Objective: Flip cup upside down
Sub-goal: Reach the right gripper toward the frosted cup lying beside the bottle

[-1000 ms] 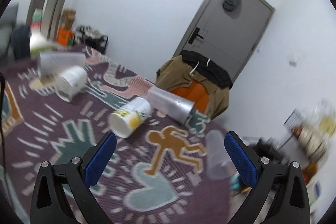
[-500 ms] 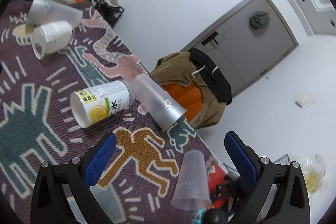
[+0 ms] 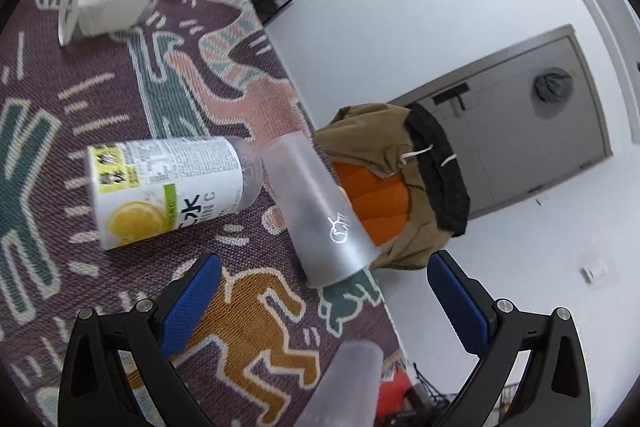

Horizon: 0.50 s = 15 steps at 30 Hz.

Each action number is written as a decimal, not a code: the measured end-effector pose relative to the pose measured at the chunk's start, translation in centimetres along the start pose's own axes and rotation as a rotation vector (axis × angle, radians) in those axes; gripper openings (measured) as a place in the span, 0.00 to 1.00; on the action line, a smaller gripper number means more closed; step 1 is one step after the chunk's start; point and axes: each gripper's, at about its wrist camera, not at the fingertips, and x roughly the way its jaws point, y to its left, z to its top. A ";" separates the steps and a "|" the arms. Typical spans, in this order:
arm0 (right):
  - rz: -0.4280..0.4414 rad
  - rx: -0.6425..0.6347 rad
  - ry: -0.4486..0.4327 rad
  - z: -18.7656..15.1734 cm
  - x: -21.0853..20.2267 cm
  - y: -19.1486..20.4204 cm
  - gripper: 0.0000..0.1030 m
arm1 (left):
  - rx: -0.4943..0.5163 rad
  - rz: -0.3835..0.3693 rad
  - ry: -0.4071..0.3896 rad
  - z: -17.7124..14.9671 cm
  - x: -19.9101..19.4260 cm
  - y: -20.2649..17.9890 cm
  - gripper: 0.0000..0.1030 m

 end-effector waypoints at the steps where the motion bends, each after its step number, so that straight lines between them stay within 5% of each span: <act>1: 0.011 -0.014 0.006 0.1 0.6 0.1 1.00 | 0.001 -0.001 0.004 0.2 0.3 0.0 1.00; 15: 0.162 -0.148 0.095 2.1 7.2 -1.2 1.00 | 0.014 -0.006 0.057 1.5 4.2 0.1 1.00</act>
